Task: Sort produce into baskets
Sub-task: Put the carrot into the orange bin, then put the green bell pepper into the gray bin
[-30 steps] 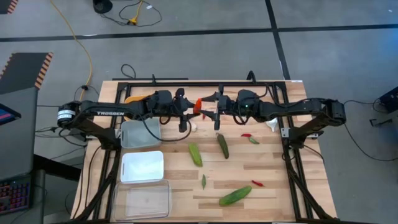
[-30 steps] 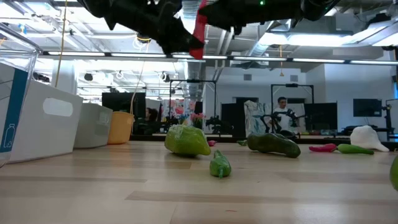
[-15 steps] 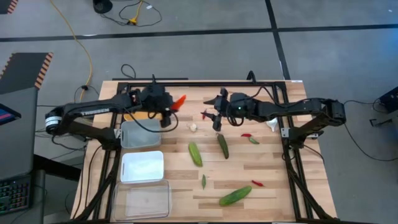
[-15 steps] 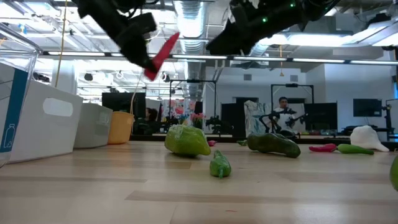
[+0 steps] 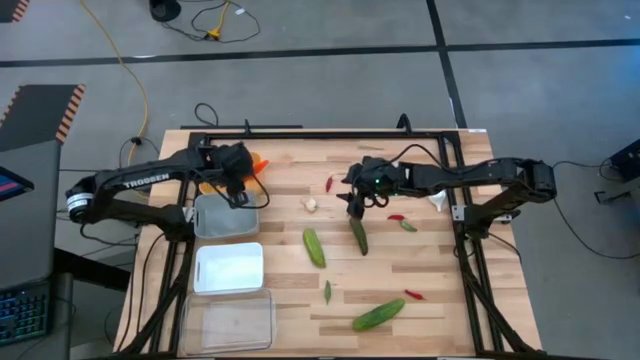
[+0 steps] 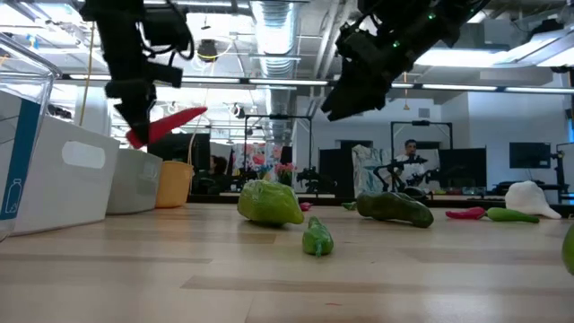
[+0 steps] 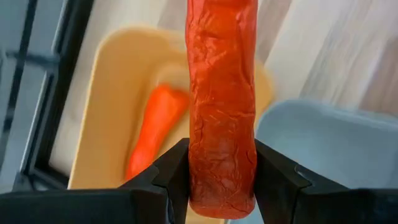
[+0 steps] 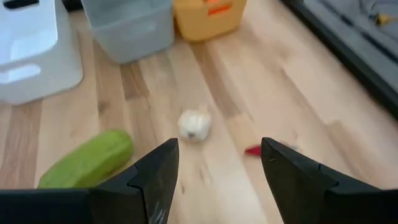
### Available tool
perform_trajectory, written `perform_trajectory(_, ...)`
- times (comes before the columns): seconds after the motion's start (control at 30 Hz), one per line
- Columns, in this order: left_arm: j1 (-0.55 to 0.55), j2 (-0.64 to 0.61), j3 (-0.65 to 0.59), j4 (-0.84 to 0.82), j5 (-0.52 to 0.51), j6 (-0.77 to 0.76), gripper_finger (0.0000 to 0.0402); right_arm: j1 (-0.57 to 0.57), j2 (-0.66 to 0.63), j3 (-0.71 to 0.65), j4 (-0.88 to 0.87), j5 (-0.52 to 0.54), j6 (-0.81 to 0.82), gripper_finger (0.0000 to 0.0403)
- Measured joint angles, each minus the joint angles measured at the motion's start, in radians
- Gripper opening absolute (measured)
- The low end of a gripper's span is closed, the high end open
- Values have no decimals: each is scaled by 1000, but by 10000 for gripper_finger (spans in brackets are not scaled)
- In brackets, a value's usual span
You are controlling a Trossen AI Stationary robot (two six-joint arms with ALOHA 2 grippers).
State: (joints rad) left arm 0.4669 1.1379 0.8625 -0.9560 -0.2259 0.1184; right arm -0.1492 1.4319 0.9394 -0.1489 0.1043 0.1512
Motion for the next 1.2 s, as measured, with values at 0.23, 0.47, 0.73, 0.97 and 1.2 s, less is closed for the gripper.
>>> perform_trajectory(0.23, 3, 0, -76, 1, -138, 15, 147, 50, 0, 0, -121, -1, 88, 256)
perform_trajectory(0.47, 3, 0, -119, 4, -243, -27, 195, 110, 0, 0, -214, -2, 197, 256)
perform_trajectory(0.73, 3, 1, -122, 12, -241, -34, 246, 180, 32, 0, -240, -2, 344, 256)
perform_trajectory(0.97, 3, 1, -122, 18, -223, -33, 250, 217, 128, 0, -255, -1, 426, 256)
perform_trajectory(1.2, 0, 1, -122, 32, -196, -27, 250, 204, 199, 0, -267, 0, 481, 255)
